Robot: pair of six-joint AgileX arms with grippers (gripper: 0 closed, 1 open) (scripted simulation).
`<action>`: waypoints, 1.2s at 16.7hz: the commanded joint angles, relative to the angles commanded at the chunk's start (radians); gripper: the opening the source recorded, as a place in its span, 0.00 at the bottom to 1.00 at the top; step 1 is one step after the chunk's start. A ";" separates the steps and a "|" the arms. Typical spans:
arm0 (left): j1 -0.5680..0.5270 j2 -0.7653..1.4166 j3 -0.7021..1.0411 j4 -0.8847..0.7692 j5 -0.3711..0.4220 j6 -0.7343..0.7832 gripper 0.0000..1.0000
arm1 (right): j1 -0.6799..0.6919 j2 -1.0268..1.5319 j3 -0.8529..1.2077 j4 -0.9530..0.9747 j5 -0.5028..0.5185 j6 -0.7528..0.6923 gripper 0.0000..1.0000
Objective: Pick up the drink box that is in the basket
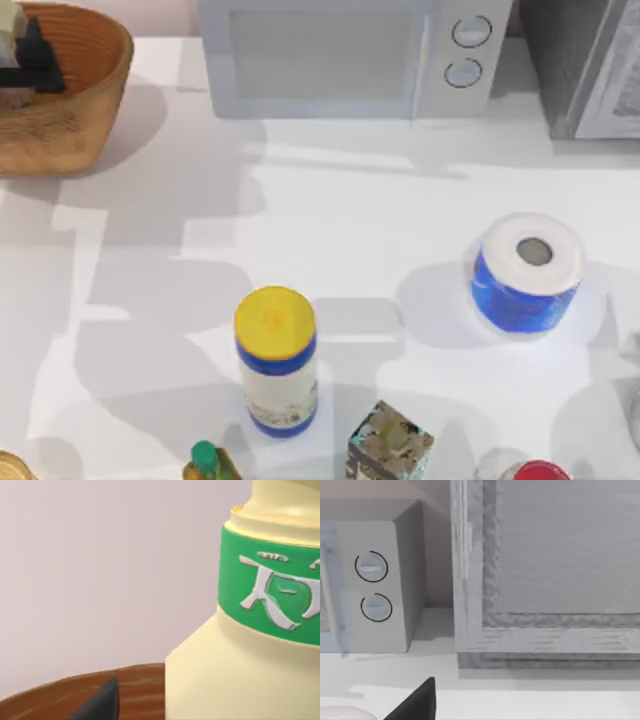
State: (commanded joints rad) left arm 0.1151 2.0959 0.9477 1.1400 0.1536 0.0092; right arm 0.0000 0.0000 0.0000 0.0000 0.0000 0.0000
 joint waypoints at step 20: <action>-0.007 0.056 0.099 -0.043 -0.006 0.000 0.10 | 0.000 0.000 0.000 0.000 0.000 0.000 1.00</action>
State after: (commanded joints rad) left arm 0.1082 2.1517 1.0463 1.0973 0.1474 0.0088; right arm 0.0000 0.0000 0.0000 0.0000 0.0000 0.0000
